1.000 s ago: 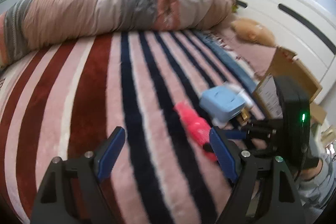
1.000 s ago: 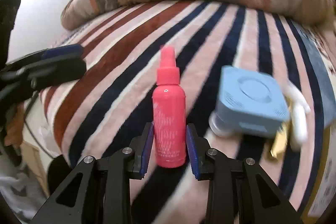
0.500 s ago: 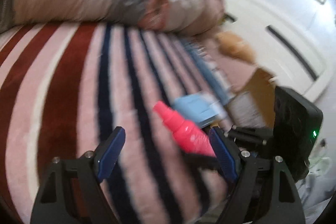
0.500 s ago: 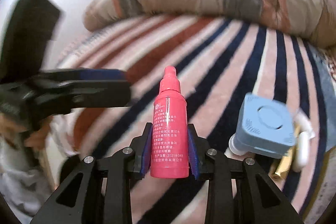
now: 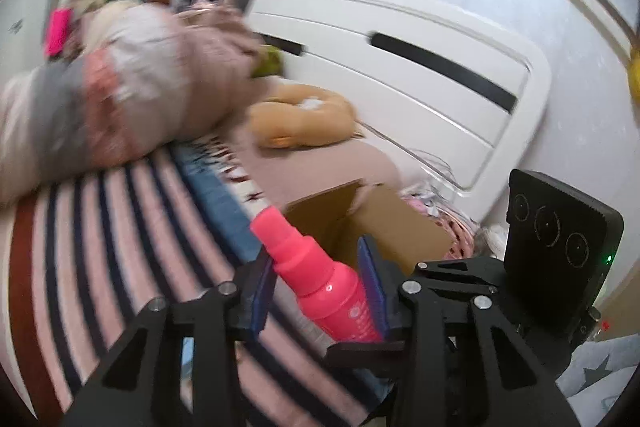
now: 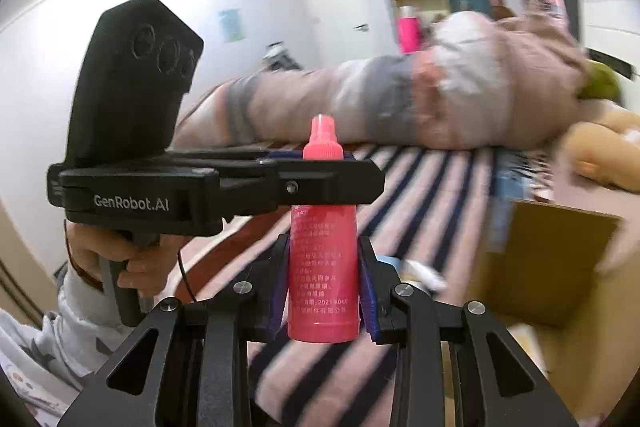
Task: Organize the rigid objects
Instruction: 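Lower the pink bottle into the box and open the right tool, then grasp the light blue square case with the right tool, then lower the blue case into the box and open the right tool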
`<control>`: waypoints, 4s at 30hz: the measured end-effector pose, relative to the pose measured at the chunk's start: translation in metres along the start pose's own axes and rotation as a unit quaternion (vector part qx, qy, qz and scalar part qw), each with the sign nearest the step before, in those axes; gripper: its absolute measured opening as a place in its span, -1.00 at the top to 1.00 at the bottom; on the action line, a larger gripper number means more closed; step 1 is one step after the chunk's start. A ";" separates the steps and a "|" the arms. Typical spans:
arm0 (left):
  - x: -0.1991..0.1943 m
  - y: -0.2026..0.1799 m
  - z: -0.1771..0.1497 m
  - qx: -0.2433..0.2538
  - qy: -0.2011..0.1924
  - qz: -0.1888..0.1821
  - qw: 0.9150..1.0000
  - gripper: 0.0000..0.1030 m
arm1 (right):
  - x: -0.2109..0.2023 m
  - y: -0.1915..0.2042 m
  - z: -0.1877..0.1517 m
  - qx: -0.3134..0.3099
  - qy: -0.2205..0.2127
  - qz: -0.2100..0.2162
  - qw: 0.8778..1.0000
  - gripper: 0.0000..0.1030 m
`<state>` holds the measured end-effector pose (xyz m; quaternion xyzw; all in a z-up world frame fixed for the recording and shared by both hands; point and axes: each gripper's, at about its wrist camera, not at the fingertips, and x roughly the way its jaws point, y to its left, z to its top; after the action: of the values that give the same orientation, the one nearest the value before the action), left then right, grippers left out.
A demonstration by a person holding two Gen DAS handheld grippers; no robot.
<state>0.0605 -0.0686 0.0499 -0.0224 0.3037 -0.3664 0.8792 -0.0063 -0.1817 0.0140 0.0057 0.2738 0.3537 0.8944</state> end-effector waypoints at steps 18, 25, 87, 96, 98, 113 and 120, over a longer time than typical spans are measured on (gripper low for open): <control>0.125 -0.052 0.003 0.047 0.118 0.026 0.992 -0.02 | -0.010 -0.123 -0.039 0.076 0.121 -0.105 0.984 0.37; 0.052 -0.025 0.009 0.019 0.044 0.057 0.997 -0.34 | -0.023 -0.102 -0.027 0.062 0.096 -0.129 0.985 0.36; -0.041 0.063 -0.044 -0.141 0.002 -0.071 0.987 0.06 | 0.040 0.049 0.018 -0.095 -0.028 -0.074 0.992 -0.54; 0.058 -0.018 -0.007 -0.054 0.076 -0.063 0.994 0.33 | -0.015 -0.057 -0.011 0.005 0.002 -0.122 0.993 -0.51; 0.077 -0.029 -0.004 -0.043 0.094 -0.059 0.993 0.33 | -0.019 -0.076 -0.016 0.025 0.017 -0.123 0.992 -0.51; 0.109 -0.044 -0.007 0.003 0.129 -0.021 0.991 0.05 | -0.010 -0.106 -0.036 0.042 0.118 -0.158 0.980 -0.53; 0.055 -0.021 -0.001 -0.017 0.074 0.011 0.997 -0.04 | -0.026 -0.082 -0.029 0.021 0.097 -0.165 0.981 -0.54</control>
<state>0.0770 -0.1196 0.0259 -0.0068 0.3748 -0.3517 0.8578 0.0154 -0.2649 -0.0145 -0.0552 0.3633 0.1945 0.9095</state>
